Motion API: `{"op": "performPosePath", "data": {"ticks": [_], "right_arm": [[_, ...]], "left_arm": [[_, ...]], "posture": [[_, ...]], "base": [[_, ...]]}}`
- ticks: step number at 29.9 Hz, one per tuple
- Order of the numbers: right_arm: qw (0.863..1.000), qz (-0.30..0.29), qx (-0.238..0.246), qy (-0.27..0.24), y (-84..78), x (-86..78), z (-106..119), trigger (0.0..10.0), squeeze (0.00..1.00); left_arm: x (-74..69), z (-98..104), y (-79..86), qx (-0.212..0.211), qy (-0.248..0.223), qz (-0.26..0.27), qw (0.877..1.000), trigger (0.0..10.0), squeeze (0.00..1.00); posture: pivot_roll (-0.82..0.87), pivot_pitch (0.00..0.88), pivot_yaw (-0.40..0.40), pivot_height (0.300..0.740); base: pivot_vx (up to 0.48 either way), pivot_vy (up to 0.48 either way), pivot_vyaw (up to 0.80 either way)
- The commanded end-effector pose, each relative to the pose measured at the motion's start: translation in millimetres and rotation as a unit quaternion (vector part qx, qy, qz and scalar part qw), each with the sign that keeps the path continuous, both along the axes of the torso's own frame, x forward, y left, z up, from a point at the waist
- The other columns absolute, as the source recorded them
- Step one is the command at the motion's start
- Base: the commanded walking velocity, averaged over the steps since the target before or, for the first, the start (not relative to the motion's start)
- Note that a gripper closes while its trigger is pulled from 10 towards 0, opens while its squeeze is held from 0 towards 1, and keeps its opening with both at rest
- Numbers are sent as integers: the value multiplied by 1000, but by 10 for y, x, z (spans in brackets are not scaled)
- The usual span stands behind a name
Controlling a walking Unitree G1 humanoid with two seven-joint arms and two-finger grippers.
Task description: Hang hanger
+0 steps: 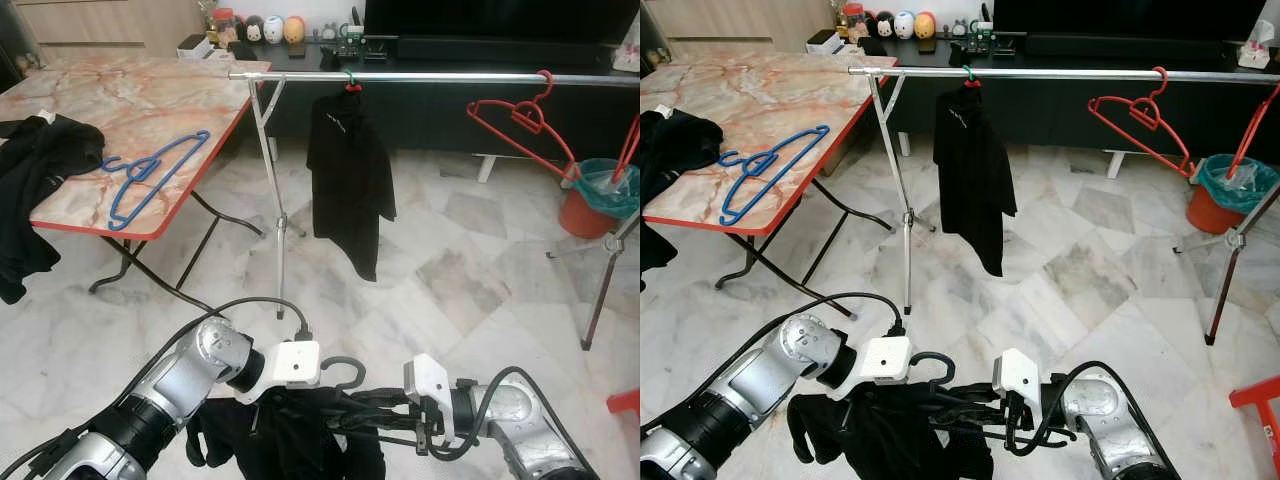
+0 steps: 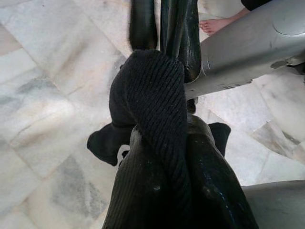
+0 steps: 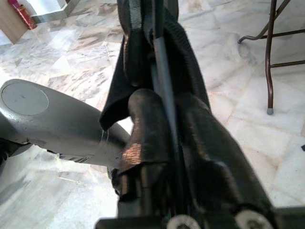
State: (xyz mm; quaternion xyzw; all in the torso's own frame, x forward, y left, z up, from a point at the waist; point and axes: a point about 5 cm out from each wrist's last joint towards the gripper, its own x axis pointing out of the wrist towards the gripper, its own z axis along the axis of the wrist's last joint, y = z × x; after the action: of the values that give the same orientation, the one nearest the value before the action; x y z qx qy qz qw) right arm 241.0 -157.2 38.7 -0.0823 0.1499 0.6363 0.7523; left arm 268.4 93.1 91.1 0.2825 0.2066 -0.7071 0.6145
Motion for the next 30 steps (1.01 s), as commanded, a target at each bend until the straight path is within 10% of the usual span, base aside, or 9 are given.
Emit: {"op": "performPosePath", "data": {"ticks": [1, 13, 14, 22, 23, 30], "right_arm": [[1000, 0, 1, 0, 19, 4, 1, 0, 0], [1000, 1, 2, 0, 31, 8, 0, 0, 0], [1000, 2, 2, -1, 33, 8, 2, 0, 0], [1000, 2, 2, -2, 32, 13, 10, 0, 0], [1000, 3, 2, -3, 31, 14, 11, 0, 0], [1000, 1, 2, -5, 33, 18, 12, 0, 0]], "left_arm": [[55, 106, -39, -21, -19, -1, 1000, 10000, 0], [77, 199, -45, -76, -1, 16, 997, 10000, 0], [75, 205, -46, -78, 2, 16, 997, 10000, 1000], [57, 229, -52, -86, 13, 9, 996, 10000, 953], [50, 230, -51, -87, 15, 7, 996, 10000, 59], [-31, 217, -11, -82, 46, -12, 995, 10000, 0]], "posture": [[8, 30, 52, 740], [13, 40, 50, 740], [13, 40, 50, 740], [13, 45, 48, 740], [13, 45, 48, 740], [15, 49, 48, 740]], "base": [[0, 0, 0], [0, 0, 0], [0, 0, 0], [0, 0, 0], [0, 0, 0], [0, 0, 0]]}}
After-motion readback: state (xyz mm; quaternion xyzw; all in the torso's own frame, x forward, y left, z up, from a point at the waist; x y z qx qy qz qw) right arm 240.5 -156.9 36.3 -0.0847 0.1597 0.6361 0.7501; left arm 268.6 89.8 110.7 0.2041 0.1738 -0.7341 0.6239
